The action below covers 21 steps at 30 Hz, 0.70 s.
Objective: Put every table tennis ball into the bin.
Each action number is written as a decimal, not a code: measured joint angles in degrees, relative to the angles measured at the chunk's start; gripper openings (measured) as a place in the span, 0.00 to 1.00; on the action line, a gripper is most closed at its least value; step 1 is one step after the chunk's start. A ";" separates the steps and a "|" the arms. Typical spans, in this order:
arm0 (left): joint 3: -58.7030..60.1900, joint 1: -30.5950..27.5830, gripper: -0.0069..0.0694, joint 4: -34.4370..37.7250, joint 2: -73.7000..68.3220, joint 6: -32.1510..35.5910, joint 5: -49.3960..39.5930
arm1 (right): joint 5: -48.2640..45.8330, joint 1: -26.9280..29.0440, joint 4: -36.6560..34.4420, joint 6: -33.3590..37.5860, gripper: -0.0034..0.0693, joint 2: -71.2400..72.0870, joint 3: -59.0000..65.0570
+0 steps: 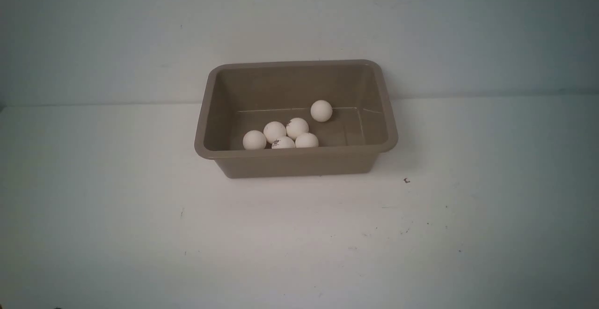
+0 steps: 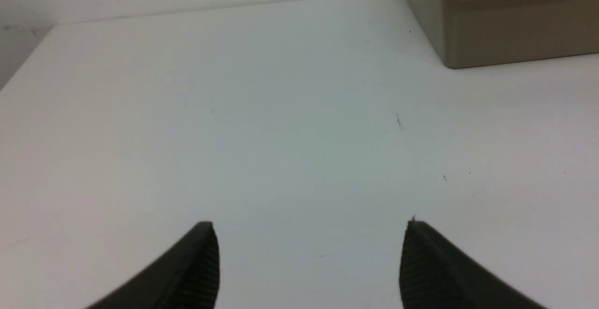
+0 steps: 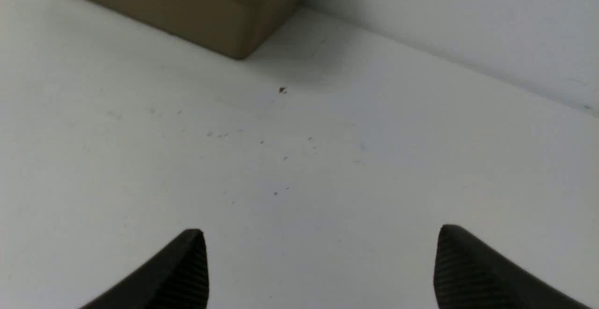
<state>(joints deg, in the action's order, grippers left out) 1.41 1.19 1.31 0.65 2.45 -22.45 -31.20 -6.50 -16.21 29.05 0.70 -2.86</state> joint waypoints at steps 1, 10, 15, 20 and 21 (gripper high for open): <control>0.00 0.00 0.70 0.00 0.00 0.00 0.00 | 0.22 0.00 1.74 -2.45 0.86 0.00 -0.43; 0.00 0.00 0.70 0.00 0.00 0.00 0.00 | 1.84 0.00 23.56 -38.78 0.86 0.00 -1.06; 0.00 0.00 0.70 0.00 0.00 0.00 0.00 | 2.78 0.00 19.87 -32.09 0.86 0.00 -0.08; 0.00 0.00 0.70 0.00 0.00 0.00 0.00 | 3.19 0.00 15.54 -25.96 0.86 0.00 0.94; 0.00 0.00 0.70 0.00 0.00 0.00 0.00 | 3.19 0.00 15.50 -25.91 0.86 0.00 1.04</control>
<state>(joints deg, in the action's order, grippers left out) 1.41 1.19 1.31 0.65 2.45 -22.45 -28.01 -6.50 -0.72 3.14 0.70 -1.82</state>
